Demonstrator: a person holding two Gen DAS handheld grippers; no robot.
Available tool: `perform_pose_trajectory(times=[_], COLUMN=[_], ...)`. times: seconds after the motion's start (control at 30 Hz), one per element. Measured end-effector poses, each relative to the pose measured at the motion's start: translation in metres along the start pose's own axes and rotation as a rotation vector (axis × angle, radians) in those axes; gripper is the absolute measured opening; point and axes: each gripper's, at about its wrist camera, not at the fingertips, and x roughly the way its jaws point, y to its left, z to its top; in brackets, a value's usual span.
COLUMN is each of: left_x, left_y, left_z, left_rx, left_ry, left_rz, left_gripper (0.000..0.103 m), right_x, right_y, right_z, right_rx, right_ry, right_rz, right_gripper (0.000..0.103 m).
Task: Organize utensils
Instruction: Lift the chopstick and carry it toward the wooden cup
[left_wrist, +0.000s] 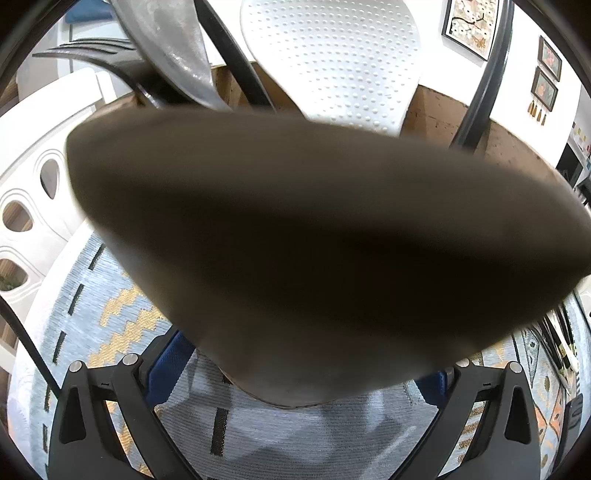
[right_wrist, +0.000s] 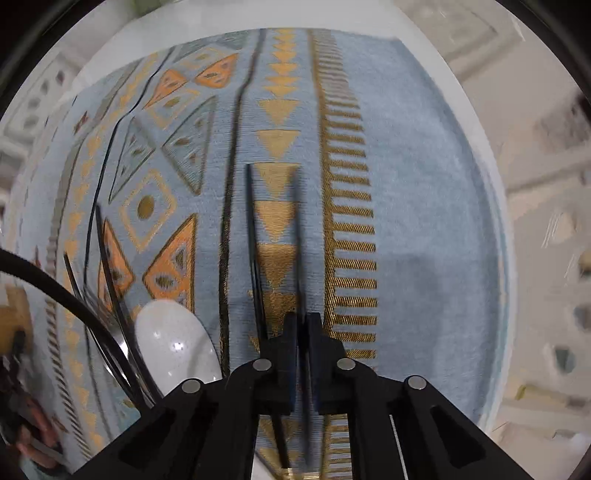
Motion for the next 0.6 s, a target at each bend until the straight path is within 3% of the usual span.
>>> perform_pose_trajectory(times=[0.3,0.6], left_x=[-0.001,-0.001], left_y=[-0.001,-0.001], left_z=[-0.001,-0.001], left_rx=[0.000,0.000], left_ry=[-0.001,-0.001], left_rz=[0.000,-0.001], left_gripper=[0.103,0.103], right_x=[-0.090,-0.155], right_y=[-0.022,0.008], right_z=[-0.019,-0.047], right_rx=[0.079,0.132], right_ry=[-0.313,-0.559], right_rz=[0.167,0.174], right_gripper=[0.005,0.005])
